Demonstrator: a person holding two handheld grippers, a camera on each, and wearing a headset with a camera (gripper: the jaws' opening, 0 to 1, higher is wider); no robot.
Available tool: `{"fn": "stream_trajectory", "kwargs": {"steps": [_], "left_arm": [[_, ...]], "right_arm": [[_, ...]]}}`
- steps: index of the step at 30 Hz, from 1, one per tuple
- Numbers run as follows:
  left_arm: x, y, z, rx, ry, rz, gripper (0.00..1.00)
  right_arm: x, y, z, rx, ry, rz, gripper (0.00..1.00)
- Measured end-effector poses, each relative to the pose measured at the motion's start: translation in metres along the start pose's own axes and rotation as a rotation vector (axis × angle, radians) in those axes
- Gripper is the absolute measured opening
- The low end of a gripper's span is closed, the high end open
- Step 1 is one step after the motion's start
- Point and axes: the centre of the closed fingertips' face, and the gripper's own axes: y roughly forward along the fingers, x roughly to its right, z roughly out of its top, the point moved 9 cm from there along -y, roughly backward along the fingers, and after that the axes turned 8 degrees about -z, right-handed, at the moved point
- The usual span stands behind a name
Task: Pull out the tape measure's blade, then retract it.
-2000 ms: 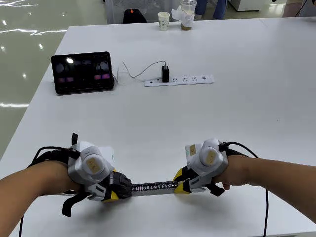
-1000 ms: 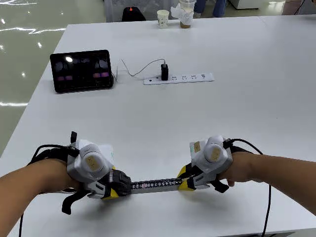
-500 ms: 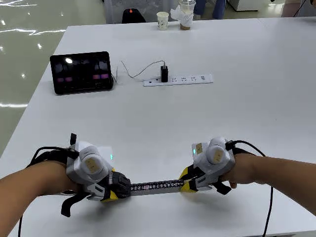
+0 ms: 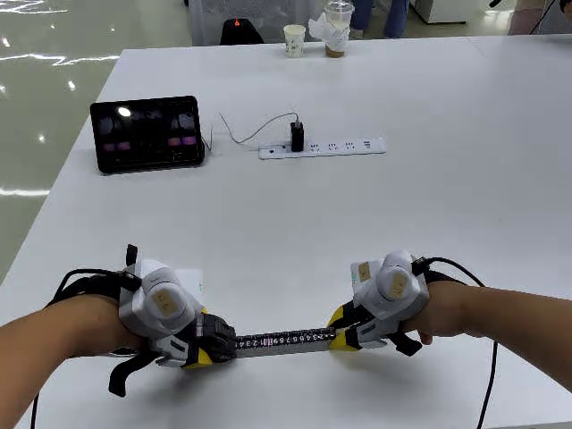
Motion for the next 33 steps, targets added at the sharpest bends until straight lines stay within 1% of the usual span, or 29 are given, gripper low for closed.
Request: {"fn": "stream_trajectory", "kwargs": {"steps": [19,33], "left_arm": [[0.0003,-0.0001,-0.0005,0.0,0.0,-0.002,0.34],[0.0001,0.0,-0.0006,0.0,0.0,-0.003,0.34]], "right_arm": [[0.0008,-0.0026,-0.0031,-0.005,-0.003,-0.003,0.1],[0.0018,-0.0072,-0.0095,-0.011,0.009,-0.009,0.1]]}}
